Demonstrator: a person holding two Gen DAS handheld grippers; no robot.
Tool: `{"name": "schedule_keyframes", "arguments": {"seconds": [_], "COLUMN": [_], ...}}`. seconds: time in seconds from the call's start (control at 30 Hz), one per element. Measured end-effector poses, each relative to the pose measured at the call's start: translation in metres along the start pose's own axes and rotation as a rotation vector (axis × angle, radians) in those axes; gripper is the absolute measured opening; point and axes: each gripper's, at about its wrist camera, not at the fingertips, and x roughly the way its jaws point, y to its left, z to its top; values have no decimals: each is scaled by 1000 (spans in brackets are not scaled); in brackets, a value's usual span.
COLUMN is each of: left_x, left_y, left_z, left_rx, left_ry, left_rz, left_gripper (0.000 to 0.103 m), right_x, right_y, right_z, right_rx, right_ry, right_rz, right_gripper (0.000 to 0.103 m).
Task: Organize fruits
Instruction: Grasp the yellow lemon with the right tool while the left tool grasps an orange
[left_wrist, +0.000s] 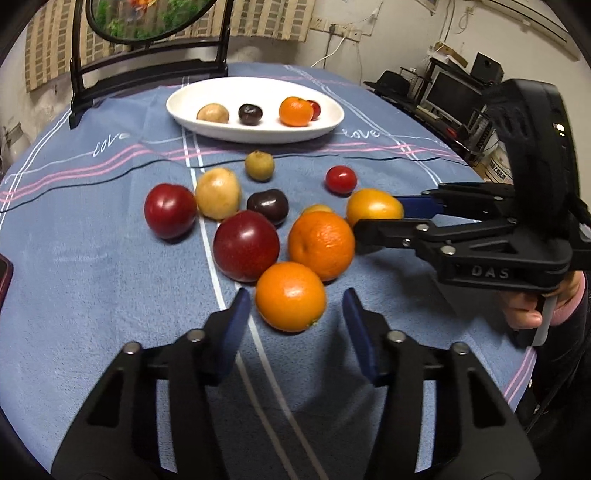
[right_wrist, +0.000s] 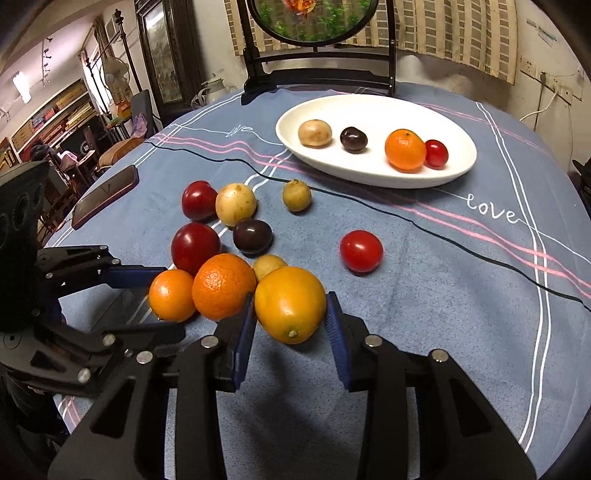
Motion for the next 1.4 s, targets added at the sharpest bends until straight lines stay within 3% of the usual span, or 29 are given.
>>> {"name": "schedule_keyframes", "arguments": {"seconds": [0.57, 0.93, 1.03, 1.17, 1.3, 1.4], "left_x": [6, -20, -23, -22, -25, -26], "left_y": [0, 4, 2, 3, 0, -4], "left_z": [3, 1, 4, 3, -3, -8], "left_rx": [-30, -48, -36, -23, -11, 5], "left_ry": [22, -110, -138, -123, -119, -96], "left_rz": [18, 3, -8, -5, 15, -4], "left_gripper": [40, 39, 33, 32, 48, 51], "right_x": [-2, -12, -19, -19, -15, -13], "right_y": [1, -2, -4, -10, -11, -11], "right_z": [-1, 0, 2, 5, 6, 6], "right_rx": [-8, 12, 17, 44, 52, 51], "right_ry": [-5, -58, -115, -129, -111, -97], "right_rz": [-18, 1, -5, -3, -10, -9], "right_gripper": [38, 38, 38, 38, 38, 38]}}
